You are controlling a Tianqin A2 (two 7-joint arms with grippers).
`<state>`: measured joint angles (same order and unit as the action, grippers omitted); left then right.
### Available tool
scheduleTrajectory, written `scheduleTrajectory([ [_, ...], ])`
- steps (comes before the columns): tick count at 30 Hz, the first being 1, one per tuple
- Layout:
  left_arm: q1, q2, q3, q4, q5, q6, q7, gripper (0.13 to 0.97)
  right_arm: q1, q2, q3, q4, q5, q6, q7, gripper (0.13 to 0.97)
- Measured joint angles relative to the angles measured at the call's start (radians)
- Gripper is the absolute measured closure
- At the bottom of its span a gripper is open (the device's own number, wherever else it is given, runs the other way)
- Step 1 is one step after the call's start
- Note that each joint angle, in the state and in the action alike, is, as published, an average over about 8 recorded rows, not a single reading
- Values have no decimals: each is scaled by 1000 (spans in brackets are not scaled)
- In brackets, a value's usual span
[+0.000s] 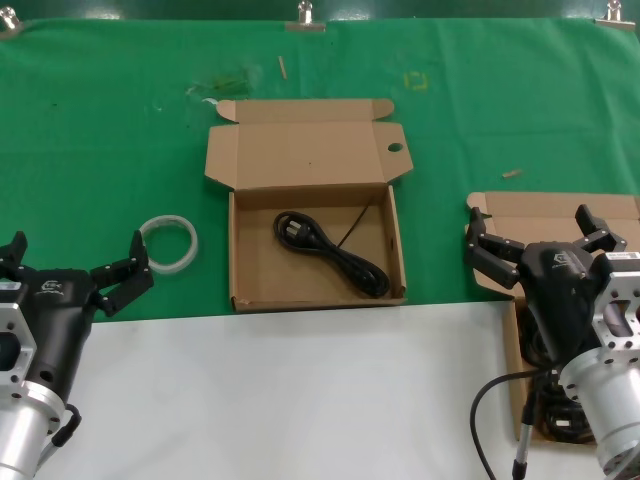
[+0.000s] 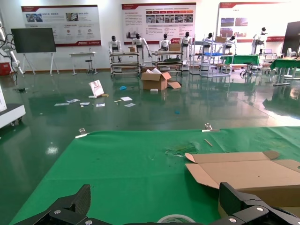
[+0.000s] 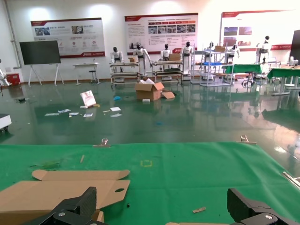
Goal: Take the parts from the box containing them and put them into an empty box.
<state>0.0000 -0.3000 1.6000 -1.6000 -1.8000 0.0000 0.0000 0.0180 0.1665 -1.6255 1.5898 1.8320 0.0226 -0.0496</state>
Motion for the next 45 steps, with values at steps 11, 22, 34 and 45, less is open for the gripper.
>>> scheduleTrajectory([
  [11,0,0,0,0,0,0,0,132,0,0,0,0,0,0,0,129],
  [22,0,0,0,0,0,0,0,132,0,0,0,0,0,0,0,129],
  [34,0,0,0,0,0,0,0,132,0,0,0,0,0,0,0,129],
  [45,0,0,0,0,0,0,0,132,0,0,0,0,0,0,0,129],
])
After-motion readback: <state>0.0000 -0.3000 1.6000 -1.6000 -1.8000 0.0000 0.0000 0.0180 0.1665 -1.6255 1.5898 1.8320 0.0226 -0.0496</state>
